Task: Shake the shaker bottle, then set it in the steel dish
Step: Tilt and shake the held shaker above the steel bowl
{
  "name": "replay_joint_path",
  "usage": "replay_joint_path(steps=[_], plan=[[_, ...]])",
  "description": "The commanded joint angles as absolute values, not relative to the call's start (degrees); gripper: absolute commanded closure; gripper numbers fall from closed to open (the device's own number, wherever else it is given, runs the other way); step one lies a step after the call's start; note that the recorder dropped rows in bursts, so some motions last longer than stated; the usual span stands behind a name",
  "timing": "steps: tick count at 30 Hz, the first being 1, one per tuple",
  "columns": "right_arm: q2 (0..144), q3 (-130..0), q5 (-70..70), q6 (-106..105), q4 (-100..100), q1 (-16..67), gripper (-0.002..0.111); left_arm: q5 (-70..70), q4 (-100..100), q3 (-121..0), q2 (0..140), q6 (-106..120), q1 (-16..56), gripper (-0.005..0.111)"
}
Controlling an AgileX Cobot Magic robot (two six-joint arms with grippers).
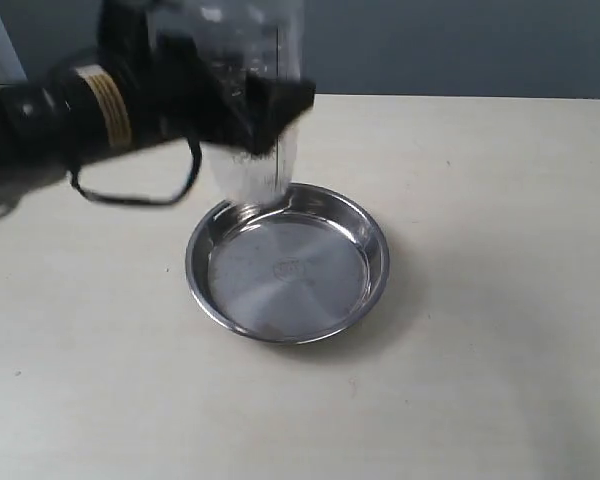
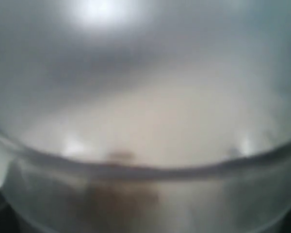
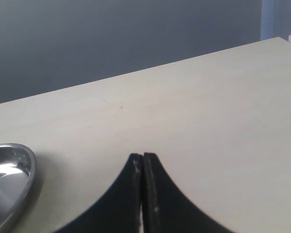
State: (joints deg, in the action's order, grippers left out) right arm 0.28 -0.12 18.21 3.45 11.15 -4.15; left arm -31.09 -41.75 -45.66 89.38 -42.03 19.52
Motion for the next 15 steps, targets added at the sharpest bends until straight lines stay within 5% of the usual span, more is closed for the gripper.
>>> replay_joint_path(steps=[1,5,8,11,15], plan=[[0.0,0.0,17.6,3.2,11.0,-3.9,0.109,-35.9,-43.0,-48.0,83.3,-41.0,20.2,0.106],[0.0,0.0,17.6,3.2,11.0,-3.9,0.109,-21.3,-35.6,-45.5,84.4,-38.5,21.3,0.106],[0.0,0.0,17.6,3.2,11.0,-3.9,0.109,-28.8,-38.0,-40.8,90.2,-43.8,22.0,0.106],[0.0,0.0,17.6,3.2,11.0,-3.9,0.109,-34.6,-40.6,-46.2,81.9,-42.7,22.0,0.106],[0.0,0.0,17.6,3.2,11.0,-3.9,0.109,-19.5,-36.9,-46.6,83.4,-38.0,22.9,0.106]])
